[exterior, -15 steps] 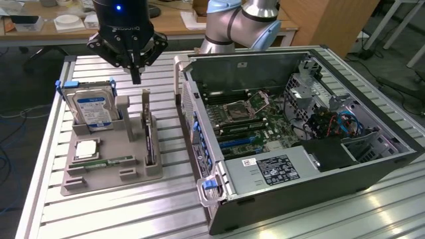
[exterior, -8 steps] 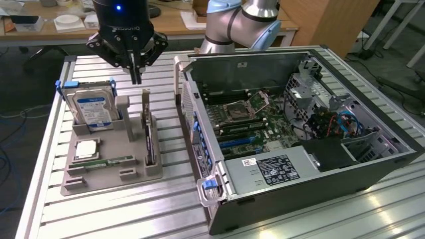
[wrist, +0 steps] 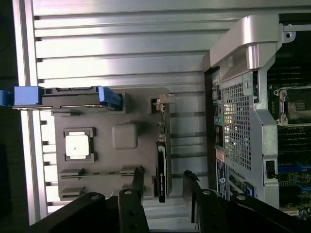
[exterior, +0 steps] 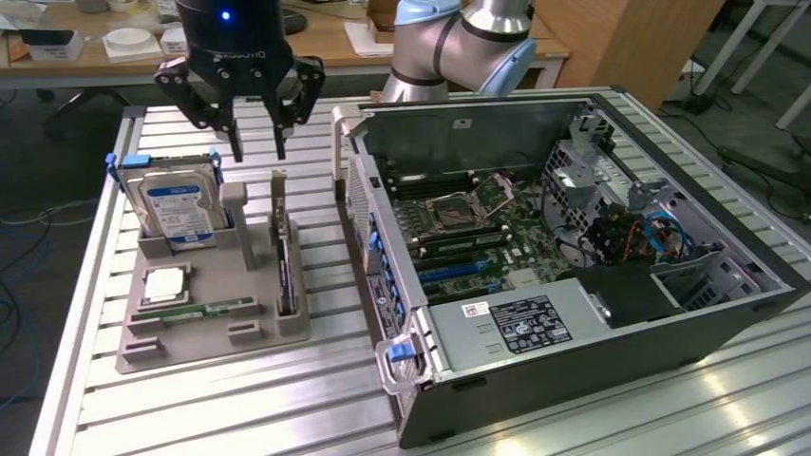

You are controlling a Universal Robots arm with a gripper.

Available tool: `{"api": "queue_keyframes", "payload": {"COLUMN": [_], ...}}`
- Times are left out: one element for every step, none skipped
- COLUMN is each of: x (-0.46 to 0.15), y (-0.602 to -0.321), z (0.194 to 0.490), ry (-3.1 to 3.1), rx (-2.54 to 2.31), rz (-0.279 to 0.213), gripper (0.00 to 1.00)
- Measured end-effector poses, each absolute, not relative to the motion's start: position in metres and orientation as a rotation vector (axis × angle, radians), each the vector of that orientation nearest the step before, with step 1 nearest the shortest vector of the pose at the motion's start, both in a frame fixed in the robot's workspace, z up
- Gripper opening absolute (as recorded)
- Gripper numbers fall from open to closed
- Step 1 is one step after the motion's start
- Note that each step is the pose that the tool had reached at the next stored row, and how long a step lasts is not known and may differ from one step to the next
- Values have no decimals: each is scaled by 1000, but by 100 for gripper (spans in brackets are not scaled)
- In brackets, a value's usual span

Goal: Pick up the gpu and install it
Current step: 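Pick up the gpu and move the gpu toward the slot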

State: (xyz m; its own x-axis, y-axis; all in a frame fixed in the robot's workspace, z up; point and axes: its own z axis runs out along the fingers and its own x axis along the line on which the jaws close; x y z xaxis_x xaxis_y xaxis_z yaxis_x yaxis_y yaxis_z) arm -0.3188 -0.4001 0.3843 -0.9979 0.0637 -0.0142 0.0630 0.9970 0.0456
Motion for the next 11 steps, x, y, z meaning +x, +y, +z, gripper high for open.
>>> {"api": "queue_keyframes", "payload": {"x": [-319,-319,-319,-319,-319,-319,-319,-319,-319,-319,-319], "y": [-400,-400,-400,-400,-400,-401,-402,-403,-404,-405,-406], "z": [384,383,382,380,379,377,375,373,371,370,368], "ry": [3129,3133,3136,3137,3138,3138,3138,3138,3138,3138,3138], "rx": [78,55,28,0,-21,-26,-27,-26,-26,-26,-26], "rz": [69,70,70,70,70,70,70,70,70,70,70], "gripper": [47,47,47,47,47,47,47,47,47,47,47]}}
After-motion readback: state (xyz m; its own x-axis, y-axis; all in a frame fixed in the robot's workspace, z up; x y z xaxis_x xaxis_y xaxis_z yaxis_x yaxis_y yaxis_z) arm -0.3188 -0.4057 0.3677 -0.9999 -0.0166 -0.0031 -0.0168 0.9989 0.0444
